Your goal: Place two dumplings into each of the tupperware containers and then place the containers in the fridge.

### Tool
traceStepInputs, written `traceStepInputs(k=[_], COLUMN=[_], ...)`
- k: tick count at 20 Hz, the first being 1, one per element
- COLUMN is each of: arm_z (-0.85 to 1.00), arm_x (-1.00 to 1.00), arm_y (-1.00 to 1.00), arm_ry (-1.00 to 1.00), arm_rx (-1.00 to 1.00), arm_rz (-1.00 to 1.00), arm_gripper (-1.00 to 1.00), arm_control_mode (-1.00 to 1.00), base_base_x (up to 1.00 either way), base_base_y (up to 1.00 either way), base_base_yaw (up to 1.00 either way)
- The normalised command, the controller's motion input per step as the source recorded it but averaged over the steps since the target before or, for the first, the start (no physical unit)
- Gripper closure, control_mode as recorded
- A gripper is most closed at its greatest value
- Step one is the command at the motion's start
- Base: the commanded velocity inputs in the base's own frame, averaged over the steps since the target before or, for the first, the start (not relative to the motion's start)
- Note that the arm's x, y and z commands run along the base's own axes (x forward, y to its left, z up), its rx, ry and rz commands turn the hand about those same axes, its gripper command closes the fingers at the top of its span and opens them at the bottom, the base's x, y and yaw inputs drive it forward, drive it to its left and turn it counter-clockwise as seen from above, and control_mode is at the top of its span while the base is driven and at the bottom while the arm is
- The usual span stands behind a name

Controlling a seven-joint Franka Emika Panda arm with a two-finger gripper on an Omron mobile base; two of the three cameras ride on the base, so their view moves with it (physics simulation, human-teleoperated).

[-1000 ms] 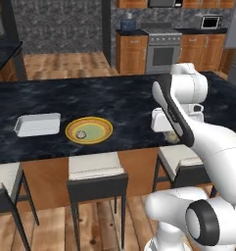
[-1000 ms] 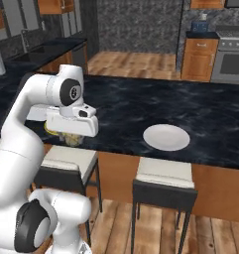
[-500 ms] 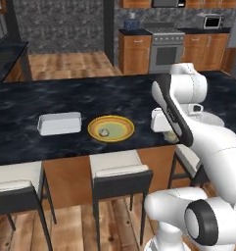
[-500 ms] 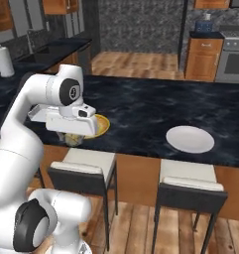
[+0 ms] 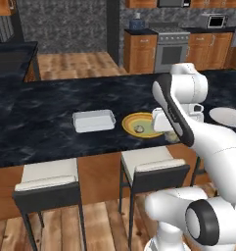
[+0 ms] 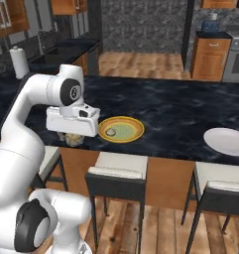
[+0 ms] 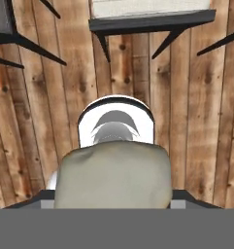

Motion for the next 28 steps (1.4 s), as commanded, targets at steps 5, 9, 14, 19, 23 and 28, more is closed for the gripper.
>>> traceStepInputs(k=[5, 9, 14, 19, 23, 28], arm_z=[0.0, 0.0, 0.0, 0.0, 0.0, 0.0], arm_x=[0.0, 0.0, 0.0, 0.0, 0.0, 0.0], arm_y=[0.0, 0.0, 0.0, 0.0, 0.0, 0.0], arm_ry=[0.0, 0.0, 0.0, 0.0, 0.0, 0.0], arm_rx=[0.0, 0.0, 0.0, 0.0, 0.0, 0.0], arm_rz=[0.0, 0.0, 0.0, 0.0, 0.0, 0.0], arm_gripper=[1.0, 1.0, 1.0, 1.0, 1.0, 1.0], arm_control_mode=[1.0, 1.0, 1.0, 1.0, 1.0, 1.0], base_base_x=[0.12, 0.32, 0.93, 0.98, 0.59, 0.0], base_base_y=[0.9, 0.67, 0.02, -0.02, 0.0, 0.0], base_base_yaw=[-0.08, -0.05, 0.0, 0.01, 0.0, 0.0])
